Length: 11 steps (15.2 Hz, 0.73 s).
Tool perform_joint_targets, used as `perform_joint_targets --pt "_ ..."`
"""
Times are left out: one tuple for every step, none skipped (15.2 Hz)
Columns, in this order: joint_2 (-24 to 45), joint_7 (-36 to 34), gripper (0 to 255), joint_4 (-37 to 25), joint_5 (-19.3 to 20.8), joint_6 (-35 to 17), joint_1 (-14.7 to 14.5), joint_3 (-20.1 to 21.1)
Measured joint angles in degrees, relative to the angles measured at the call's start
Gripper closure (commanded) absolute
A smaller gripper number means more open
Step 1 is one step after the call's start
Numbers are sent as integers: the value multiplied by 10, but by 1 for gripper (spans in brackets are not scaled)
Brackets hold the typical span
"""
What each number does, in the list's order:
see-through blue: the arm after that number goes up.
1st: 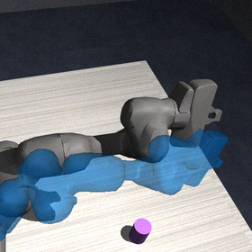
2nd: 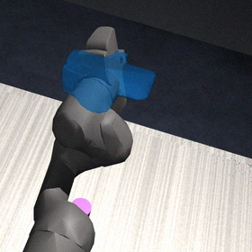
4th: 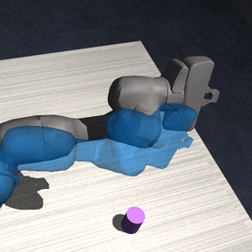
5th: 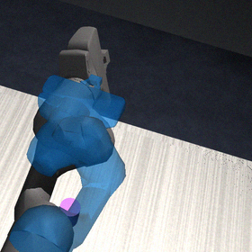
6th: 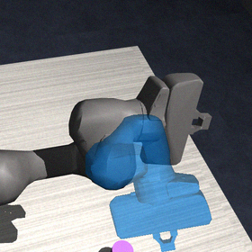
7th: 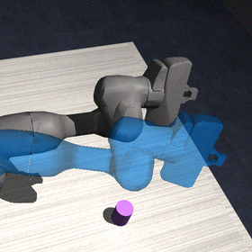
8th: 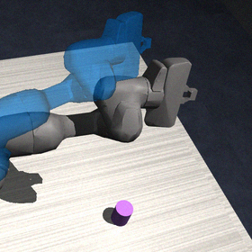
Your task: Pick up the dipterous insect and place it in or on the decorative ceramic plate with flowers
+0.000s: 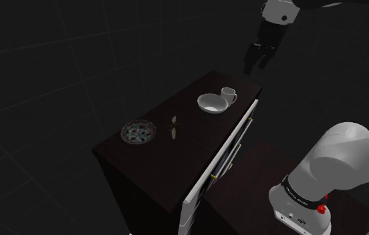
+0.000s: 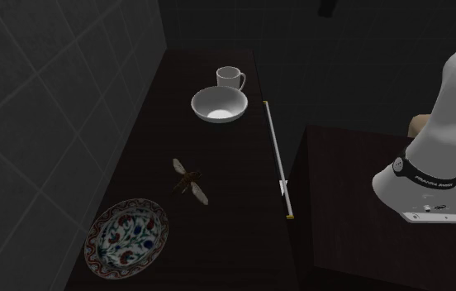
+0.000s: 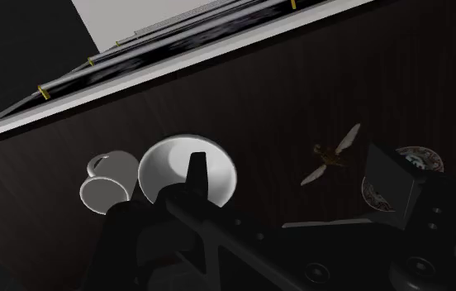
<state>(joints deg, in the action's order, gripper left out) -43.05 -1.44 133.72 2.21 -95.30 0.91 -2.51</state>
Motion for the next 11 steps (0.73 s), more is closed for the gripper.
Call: perform_joint_targets --pt "0 0 0 0 0 0 0 0" --pt "6 0 0 4 -2 -8 -1 1" --pt "15 0 0 9 -3 -20 -3 1" --pt "31 3 0 10 -4 -36 -5 0" --pt "43 2 0 15 -8 -51 -8 2" --pt "58 0 0 18 -11 -67 -12 5" --pt "75 1 0 22 -14 -85 -15 5" --pt "92 -1 0 21 -18 -99 -19 8" --pt "110 1 0 20 -20 -115 -21 9" --pt "128 4 0 18 -23 -128 -24 8" --pt "142 5 0 21 -25 -144 -26 10"
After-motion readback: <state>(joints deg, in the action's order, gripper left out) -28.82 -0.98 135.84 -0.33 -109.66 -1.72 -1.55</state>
